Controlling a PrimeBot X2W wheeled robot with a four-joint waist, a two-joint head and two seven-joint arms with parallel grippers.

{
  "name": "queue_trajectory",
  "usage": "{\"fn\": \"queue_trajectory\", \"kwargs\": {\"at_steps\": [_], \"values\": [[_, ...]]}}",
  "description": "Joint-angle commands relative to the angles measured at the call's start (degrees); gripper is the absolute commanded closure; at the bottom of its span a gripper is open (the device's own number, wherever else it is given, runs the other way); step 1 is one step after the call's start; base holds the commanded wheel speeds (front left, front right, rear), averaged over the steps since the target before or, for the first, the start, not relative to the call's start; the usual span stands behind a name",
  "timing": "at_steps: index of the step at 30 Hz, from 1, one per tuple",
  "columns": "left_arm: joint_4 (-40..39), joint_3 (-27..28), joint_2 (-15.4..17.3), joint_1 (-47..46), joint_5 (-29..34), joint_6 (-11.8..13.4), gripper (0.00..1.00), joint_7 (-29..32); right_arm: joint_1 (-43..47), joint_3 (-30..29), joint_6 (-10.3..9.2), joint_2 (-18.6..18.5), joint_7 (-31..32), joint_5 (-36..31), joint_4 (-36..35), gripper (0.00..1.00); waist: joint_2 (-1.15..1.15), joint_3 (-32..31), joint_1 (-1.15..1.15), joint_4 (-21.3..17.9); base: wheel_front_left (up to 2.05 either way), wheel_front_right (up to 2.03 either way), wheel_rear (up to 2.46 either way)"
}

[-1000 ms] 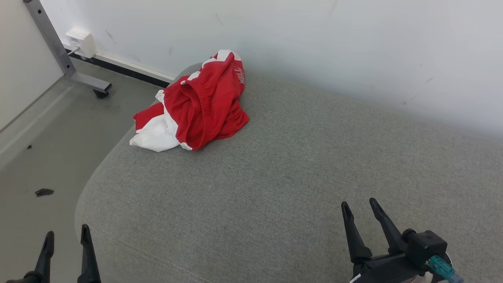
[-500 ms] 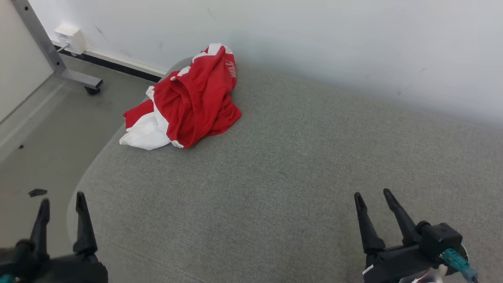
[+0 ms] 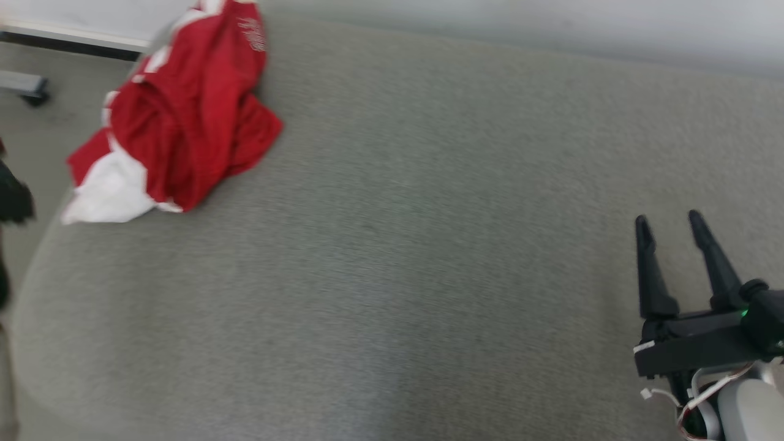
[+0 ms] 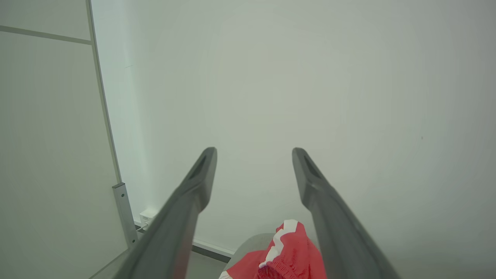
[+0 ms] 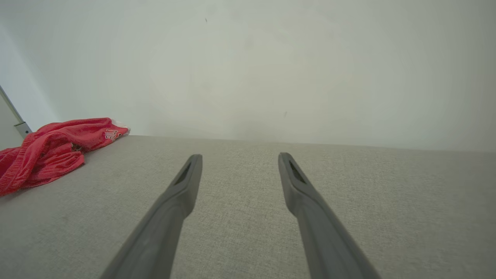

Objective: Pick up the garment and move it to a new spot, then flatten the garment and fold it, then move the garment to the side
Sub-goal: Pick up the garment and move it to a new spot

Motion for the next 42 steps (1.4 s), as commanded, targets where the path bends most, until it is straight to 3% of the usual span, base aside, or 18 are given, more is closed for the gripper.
{"fn": "queue_trajectory", "kwargs": {"at_steps": [1, 10, 21, 32, 37, 38, 39, 42], "values": [[1.0, 0.0, 0.8, -3.1, -0.6, -0.2, 0.0, 1.3, -0.9, -1.1, -0.12, -0.3, -0.7, -0.3, -0.5, 0.0, -0.02, 9.7, -0.02, -10.2, 0.0, 0.0, 0.0], [12.0, -0.6, 7.6, -16.9, -0.7, -1.5, 0.0, 8.7, -2.2, -4.1, -0.12, -1.1, -1.7, 0.4, -1.5, 0.0, -0.02, 12.7, -0.02, -16.1, 0.0, 0.0, 0.0], [30.0, -1.7, 13.6, -23.3, 0.4, -2.1, 0.0, 13.3, -2.3, -6.0, -0.12, -1.9, -1.3, 0.6, -3.8, 0.0, -0.02, 15.2, -0.02, -19.9, 0.0, 0.0, 0.0], [45.1, -3.6, 15.7, -26.2, 0.1, -3.7, 0.0, 17.7, -2.6, -6.2, -0.13, -2.4, -0.5, 0.2, -6.2, 0.0, -0.02, 17.7, -0.02, -20.4, 0.0, 0.0, 0.0], [50.0, -4.4, 15.0, -27.8, -0.7, -4.3, 0.0, 20.2, -2.3, -6.5, -0.13, -2.7, 0.1, 0.1, -7.1, 0.0, -0.02, 17.8, -0.02, -20.2, 0.0, 0.0, 0.0], [50.4, -4.8, 15.0, -28.0, -0.4, -4.5, 0.8, 19.7, -2.4, -6.4, -0.12, -2.7, 0.3, 0.0, -7.2, 0.0, -0.02, 17.7, -0.02, -20.1, 0.0, 0.0, 0.0], [50.9, -5.1, 14.9, -28.3, -0.3, -4.5, 1.0, 19.3, -2.4, -6.3, -0.13, -2.7, 0.4, -0.1, -7.4, 0.0, -0.02, 17.6, -0.02, -20.0, 0.0, 0.0, 0.0], [52.0, -5.9, 15.1, -28.8, 0.4, -4.5, 1.0, 17.1, -2.5, -5.9, -0.12, -2.6, 0.4, -0.3, -7.4, 0.0, -0.02, 17.0, -0.02, -19.8, 0.0, 0.0, 0.0]]}}
